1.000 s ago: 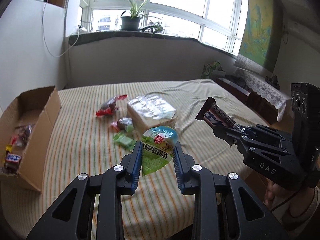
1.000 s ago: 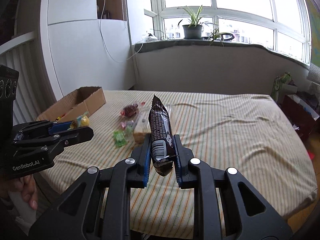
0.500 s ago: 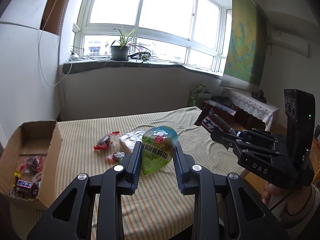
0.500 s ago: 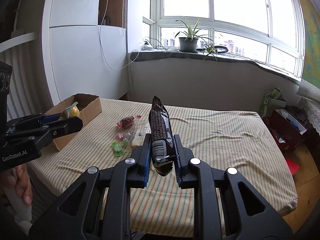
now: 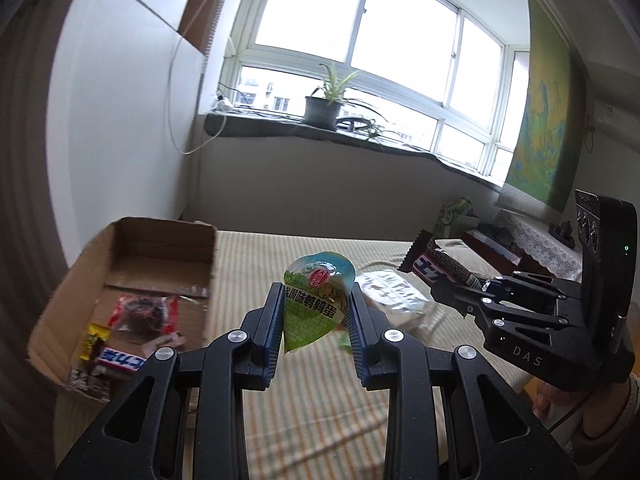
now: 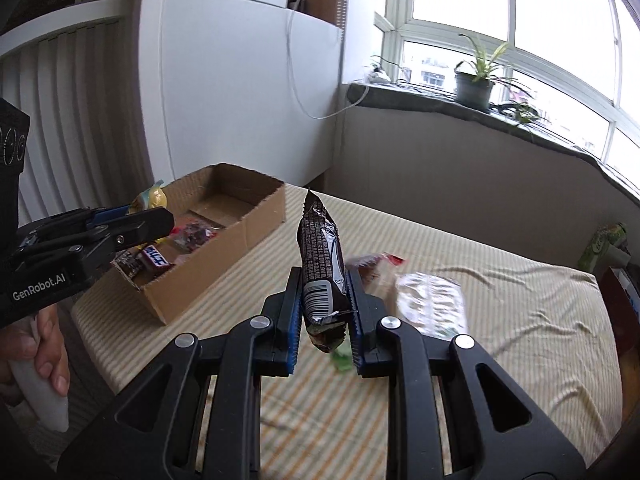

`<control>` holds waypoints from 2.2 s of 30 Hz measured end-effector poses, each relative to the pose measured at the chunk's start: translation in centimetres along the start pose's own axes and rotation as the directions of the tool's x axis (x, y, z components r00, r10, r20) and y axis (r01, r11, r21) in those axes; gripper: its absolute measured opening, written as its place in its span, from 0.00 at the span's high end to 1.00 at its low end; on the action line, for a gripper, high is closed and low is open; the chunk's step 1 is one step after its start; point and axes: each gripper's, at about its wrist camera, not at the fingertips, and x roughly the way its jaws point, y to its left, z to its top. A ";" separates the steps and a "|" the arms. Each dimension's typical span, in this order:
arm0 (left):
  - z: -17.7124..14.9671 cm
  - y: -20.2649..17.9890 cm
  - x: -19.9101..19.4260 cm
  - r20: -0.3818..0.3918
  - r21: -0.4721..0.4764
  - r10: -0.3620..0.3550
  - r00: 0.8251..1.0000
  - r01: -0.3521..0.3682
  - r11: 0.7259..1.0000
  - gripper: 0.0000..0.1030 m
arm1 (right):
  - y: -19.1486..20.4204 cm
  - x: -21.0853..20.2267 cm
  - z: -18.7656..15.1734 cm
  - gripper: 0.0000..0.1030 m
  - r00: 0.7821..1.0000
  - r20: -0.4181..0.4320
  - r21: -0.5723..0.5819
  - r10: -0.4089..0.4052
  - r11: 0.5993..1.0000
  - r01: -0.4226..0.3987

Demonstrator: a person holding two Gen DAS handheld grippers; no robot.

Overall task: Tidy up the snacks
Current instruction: 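Carry the chocolate bar and jelly cup with both grippers over the box, then open the right gripper over the box while the left releases the jelly cup, then move both grippers back from the box toward the snack pile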

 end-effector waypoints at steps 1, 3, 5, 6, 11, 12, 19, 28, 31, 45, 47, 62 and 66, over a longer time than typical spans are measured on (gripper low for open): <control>0.1 1.1 -0.3 0.005 -0.012 0.025 1.000 -0.025 1.000 0.73 | 1.1 1.0 0.5 0.80 1.000 0.001 -0.016 0.030 0.999 -0.030; 0.1 3.5 -0.7 0.012 -0.039 0.079 0.997 -0.078 0.996 0.73 | 3.1 2.7 1.1 0.80 0.996 -0.005 -0.038 0.085 0.996 -0.085; -0.2 5.9 -1.1 0.006 -0.073 0.128 0.992 -0.128 0.989 0.73 | 4.9 4.2 1.6 0.80 0.990 -0.011 -0.047 0.144 0.988 -0.144; -0.3 6.9 -1.3 0.000 -0.088 0.150 0.989 -0.150 0.985 0.73 | 5.7 4.7 1.8 0.80 0.986 -0.013 -0.052 0.165 0.985 -0.166; -0.5 9.8 -2.0 -0.014 -0.123 0.220 0.975 -0.220 0.968 0.73 | 7.9 6.0 2.0 0.80 0.975 -0.025 -0.071 0.222 0.972 -0.223; -0.6 9.8 -2.2 -0.014 -0.126 0.225 0.974 -0.225 0.966 0.73 | 8.1 6.0 2.0 0.80 0.974 -0.027 -0.072 0.226 0.971 -0.228; -0.3 10.4 -2.0 -0.010 -0.141 0.226 0.974 -0.225 0.964 0.73 | 8.9 5.9 3.6 0.80 0.971 -0.002 -0.096 0.240 0.966 -0.239; -0.7 11.6 -1.7 -0.027 -0.155 0.237 0.971 -0.238 0.959 0.71 | 10.7 8.9 5.6 0.79 0.958 -0.010 -0.124 0.288 0.950 -0.287; -1.1 12.5 -1.3 -0.046 -0.172 0.241 0.969 -0.245 0.954 0.62 | 11.3 11.1 5.3 0.60 0.951 -0.071 -0.121 0.301 0.944 -0.308; -2.5 14.4 -3.5 -0.060 -0.275 0.300 0.952 -0.305 0.912 0.34 | 9.4 8.5 1.8 0.46 0.960 -0.066 -0.065 0.273 0.959 -0.277; -2.4 14.3 -3.8 -0.059 -0.279 0.306 0.950 -0.310 0.909 0.34 | 9.6 8.0 1.8 0.46 0.958 -0.057 -0.070 0.281 0.956 -0.284; -1.7 12.1 -6.2 -0.035 -0.240 0.332 0.943 -0.330 0.913 0.33 | 9.5 5.2 1.3 0.45 0.951 -0.006 -0.046 0.308 0.950 -0.308; -1.1 10.8 -5.9 -0.033 -0.210 0.331 0.943 -0.330 0.920 0.33 | 7.9 4.1 0.7 0.45 0.954 0.014 -0.010 0.300 0.954 -0.300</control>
